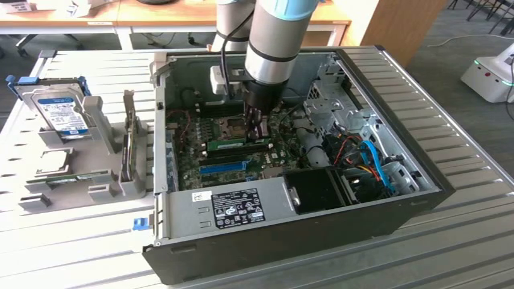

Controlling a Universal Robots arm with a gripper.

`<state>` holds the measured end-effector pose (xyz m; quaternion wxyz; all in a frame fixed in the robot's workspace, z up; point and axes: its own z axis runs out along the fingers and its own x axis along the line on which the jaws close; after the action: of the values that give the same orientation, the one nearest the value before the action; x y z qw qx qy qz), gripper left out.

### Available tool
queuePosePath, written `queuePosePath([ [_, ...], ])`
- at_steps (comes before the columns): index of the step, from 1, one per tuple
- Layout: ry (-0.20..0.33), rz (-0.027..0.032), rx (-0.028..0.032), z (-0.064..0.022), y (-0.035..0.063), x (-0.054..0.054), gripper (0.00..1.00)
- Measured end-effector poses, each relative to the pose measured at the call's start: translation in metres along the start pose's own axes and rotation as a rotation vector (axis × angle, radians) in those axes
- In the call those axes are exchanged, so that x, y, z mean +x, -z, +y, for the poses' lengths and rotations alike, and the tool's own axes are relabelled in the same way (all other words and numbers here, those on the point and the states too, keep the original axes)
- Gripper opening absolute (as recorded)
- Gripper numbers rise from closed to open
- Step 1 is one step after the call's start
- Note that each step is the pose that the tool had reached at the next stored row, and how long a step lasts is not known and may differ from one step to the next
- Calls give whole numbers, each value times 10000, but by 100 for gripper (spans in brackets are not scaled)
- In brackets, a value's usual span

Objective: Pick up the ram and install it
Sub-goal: 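Insert the ram into the slot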

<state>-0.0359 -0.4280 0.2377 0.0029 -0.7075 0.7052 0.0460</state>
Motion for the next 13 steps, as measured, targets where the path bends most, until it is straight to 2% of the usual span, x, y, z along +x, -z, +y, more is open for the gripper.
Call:
queuePosePath([
  [5,1,0,2,-3,-40,3,12],
  [13,-50,-3,6,-3,-44,3,12],
])
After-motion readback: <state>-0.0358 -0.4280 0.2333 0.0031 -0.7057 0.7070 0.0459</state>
